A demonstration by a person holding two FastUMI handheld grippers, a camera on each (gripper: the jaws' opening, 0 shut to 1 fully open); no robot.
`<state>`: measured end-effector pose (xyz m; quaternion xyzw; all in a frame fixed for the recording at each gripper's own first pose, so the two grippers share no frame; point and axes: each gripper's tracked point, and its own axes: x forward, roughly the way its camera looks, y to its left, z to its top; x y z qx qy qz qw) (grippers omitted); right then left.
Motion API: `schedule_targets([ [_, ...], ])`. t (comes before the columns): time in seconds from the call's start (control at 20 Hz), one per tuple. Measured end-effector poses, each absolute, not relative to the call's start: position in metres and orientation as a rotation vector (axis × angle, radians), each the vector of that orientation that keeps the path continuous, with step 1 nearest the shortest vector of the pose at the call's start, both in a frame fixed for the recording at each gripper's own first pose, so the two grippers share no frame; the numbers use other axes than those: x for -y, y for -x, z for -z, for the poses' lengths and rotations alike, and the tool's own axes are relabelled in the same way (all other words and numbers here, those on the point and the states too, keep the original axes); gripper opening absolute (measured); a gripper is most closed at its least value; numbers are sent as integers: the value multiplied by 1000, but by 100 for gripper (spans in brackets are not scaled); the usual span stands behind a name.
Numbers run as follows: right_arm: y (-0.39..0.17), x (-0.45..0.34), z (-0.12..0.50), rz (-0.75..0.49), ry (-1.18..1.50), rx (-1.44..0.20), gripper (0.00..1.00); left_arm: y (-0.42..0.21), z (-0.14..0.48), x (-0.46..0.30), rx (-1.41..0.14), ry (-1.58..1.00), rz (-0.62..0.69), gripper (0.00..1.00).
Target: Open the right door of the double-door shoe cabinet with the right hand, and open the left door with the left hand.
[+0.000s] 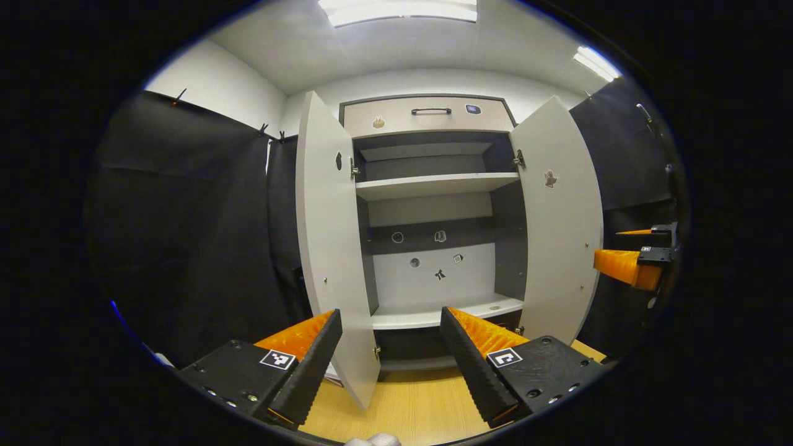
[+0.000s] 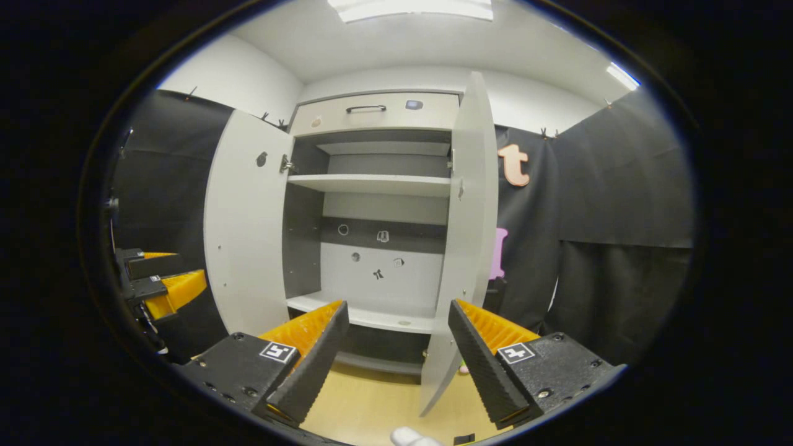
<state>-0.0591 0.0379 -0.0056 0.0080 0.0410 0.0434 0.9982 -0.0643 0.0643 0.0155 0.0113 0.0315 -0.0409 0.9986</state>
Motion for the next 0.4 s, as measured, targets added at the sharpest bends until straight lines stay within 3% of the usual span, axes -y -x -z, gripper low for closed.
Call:
schedule_targets([
  [0.4, 62, -33, 1, -73, -27, -69, 100, 63, -18, -65, -58, -24, 84, 96],
])
